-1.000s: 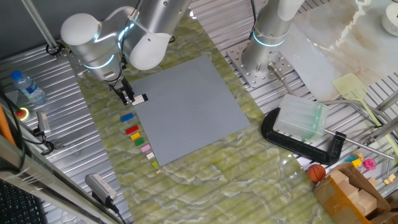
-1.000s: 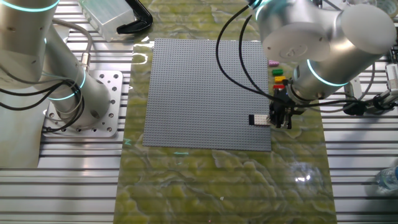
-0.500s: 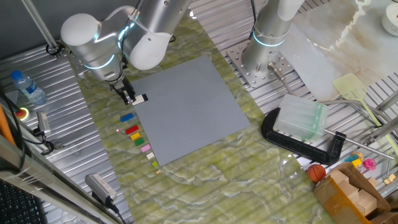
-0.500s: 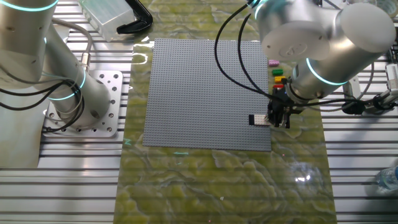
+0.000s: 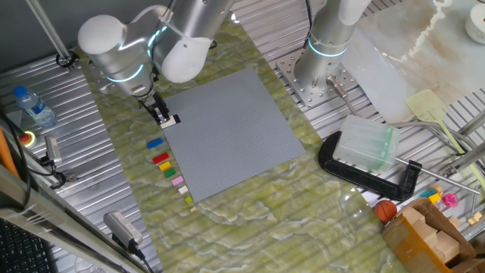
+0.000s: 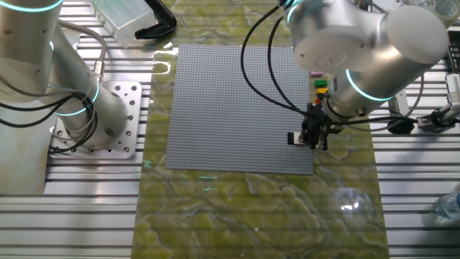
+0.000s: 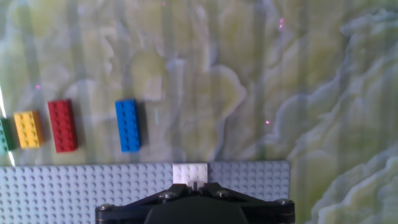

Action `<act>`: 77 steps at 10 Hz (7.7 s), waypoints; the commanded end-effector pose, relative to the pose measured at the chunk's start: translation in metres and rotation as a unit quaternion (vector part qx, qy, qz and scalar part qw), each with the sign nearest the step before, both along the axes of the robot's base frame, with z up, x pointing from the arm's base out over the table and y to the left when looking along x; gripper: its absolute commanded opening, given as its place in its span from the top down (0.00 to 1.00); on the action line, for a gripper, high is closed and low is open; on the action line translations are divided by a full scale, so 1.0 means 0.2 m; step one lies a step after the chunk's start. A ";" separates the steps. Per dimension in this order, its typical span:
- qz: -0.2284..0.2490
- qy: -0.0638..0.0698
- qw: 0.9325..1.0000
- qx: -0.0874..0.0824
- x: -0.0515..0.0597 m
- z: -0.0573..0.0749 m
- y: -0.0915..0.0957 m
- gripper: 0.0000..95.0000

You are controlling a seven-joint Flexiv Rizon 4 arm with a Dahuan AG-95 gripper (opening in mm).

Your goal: Build with small Lego blocks

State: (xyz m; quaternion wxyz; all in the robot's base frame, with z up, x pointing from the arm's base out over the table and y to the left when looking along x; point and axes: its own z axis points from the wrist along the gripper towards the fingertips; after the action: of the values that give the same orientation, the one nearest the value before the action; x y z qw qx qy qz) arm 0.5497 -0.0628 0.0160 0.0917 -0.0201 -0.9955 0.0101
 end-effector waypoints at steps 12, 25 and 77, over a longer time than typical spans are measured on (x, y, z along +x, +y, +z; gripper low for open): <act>0.012 0.000 1.000 -0.006 0.02 0.08 0.03 1.00; 0.070 -0.017 0.997 0.011 0.01 0.23 0.14 1.00; 0.019 -0.109 0.994 -0.005 0.35 0.00 0.27 0.60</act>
State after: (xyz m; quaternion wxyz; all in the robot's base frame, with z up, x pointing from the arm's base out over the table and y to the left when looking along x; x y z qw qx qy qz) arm 0.6211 -0.0088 0.0149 -0.0180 -0.0028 -0.9997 0.0147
